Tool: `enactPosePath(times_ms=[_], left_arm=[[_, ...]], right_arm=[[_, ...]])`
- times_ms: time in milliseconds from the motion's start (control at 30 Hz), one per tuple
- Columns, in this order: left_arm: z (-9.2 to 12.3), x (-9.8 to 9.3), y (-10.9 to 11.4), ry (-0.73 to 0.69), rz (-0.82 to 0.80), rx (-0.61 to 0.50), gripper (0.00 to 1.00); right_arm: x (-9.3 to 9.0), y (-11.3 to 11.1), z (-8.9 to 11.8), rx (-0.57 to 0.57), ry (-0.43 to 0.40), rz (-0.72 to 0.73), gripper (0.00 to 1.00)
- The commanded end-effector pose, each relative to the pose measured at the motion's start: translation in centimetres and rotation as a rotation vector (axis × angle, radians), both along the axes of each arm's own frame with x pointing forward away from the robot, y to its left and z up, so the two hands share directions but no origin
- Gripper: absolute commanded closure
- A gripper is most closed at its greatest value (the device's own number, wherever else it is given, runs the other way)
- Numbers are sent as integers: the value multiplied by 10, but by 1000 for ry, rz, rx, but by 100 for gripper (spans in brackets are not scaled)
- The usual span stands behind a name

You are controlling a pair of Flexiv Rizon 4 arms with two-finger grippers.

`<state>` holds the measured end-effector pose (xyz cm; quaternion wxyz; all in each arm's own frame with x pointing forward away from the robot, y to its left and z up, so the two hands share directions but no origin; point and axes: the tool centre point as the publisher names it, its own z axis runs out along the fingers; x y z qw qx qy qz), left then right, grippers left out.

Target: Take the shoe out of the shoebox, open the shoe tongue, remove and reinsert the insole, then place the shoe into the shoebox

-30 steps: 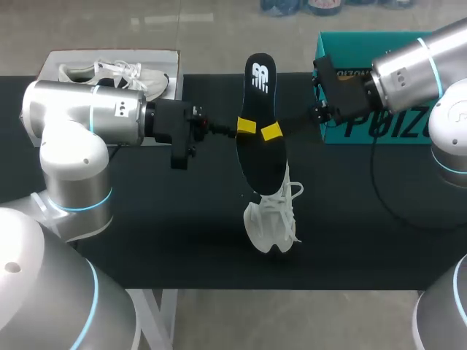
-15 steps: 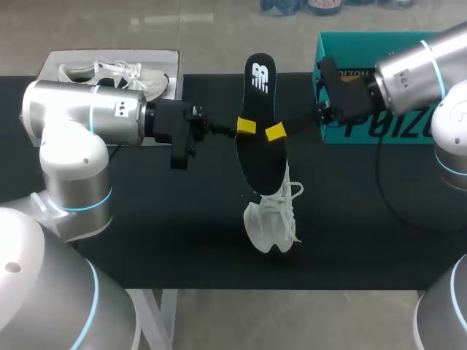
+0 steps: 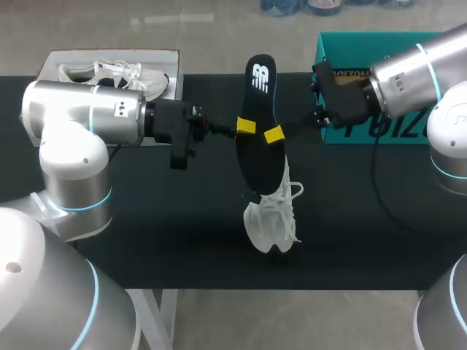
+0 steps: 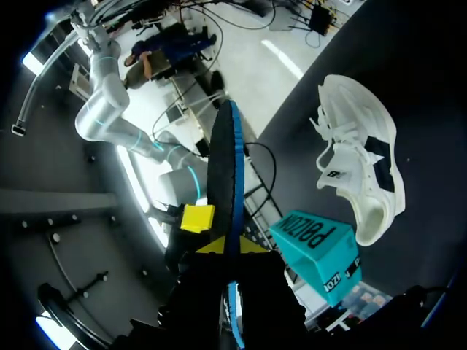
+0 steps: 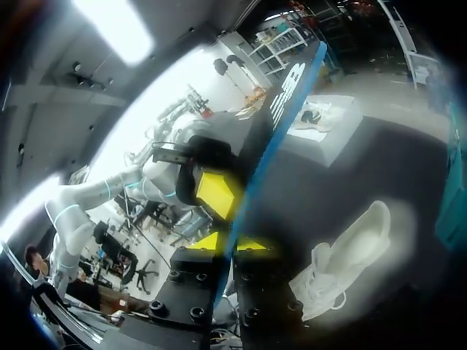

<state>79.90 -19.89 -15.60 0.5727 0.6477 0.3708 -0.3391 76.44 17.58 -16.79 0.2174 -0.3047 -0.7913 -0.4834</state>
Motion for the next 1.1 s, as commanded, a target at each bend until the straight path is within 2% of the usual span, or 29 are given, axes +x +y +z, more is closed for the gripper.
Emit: enactPosePath(times_ms=[33, 333, 367, 400, 433, 500, 567, 700, 767, 933, 1100], left_arm=[[-1, 0, -2, -2, 1, -1, 100], [-1, 0, -2, -2, 1, -1, 100], [-1, 0, -2, -2, 1, -1, 72], [-1, 0, -2, -2, 1, -1, 17], [-1, 0, -2, -2, 1, -1, 0], [-1, 0, -2, -2, 1, -1, 0], [-1, 0, -1, 55, -4, 26, 0], [-5, -9, 19, 251, 21, 108, 0], [-10, -18, 34, 368, 36, 79, 0], [-20, -49, 72, 548, 115, -1, 0], [-23, -73, 96, 628, 180, -79, 0]], right_arm=[[3, 4, -1, -3, -1, 4, 100], [-1, 1, 2, -4, 0, -7, 100], [-1, 1, 3, -3, -1, -8, 100], [-2, 0, 4, -2, -2, -9, 100], [-3, 1, 5, -5, -5, -5, 100], [-4, 1, 6, -9, -8, 1, 100], [-4, 1, 7, -13, -9, 2, 100], [-4, -3, 6, -20, -11, -14, 100], [-4, -6, 4, -22, -6, -22, 100], [-5, -13, -2, -31, 4, -37, 100], [-4, -16, -7, -37, 10, -51, 100]])
